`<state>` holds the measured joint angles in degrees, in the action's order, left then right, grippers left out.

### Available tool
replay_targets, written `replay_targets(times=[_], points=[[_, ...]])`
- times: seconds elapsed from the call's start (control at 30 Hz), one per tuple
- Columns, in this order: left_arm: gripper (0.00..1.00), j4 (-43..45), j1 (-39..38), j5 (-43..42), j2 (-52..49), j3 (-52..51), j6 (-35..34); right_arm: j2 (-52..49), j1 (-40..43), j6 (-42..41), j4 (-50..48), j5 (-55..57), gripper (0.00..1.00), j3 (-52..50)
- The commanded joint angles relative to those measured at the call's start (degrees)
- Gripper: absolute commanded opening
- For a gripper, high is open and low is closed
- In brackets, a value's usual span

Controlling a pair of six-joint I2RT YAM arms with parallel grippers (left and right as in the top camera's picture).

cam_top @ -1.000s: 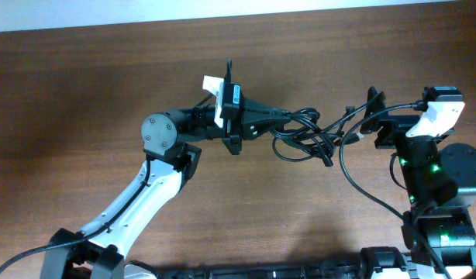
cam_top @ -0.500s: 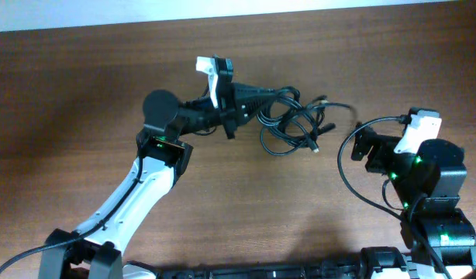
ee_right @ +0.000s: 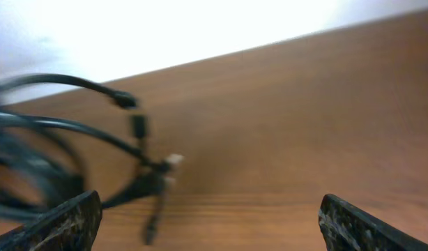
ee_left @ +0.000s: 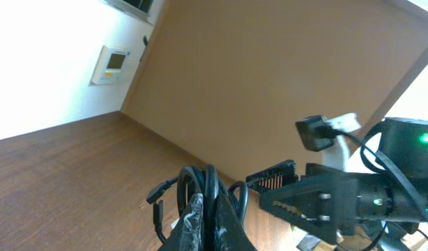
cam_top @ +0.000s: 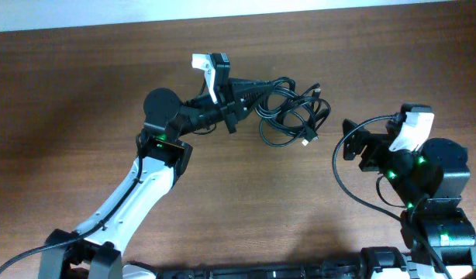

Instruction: Untangle cables

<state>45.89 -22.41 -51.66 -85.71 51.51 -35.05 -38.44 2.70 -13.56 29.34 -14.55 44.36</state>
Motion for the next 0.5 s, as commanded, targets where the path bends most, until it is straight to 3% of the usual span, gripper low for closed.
replay_targets(times=[0.0, 0.17, 0.47], points=[[0.0, 0.57, 0.09, 8.74, 1.2, 0.31, -6.71, 0.17, 0.33, -0.33, -2.95, -14.56, 0.99, 0.98], [0.0, 2.56, -0.57, 14.99, 1.2, 0.31, -8.04, 0.13, 0.33, -2.03, -4.72, -18.23, 0.99, 0.98], [0.0, 11.63, -9.18, 28.87, 1.2, 0.31, -7.98, -1.64, 0.33, -20.28, -8.59, -17.38, 0.99, 0.98]])
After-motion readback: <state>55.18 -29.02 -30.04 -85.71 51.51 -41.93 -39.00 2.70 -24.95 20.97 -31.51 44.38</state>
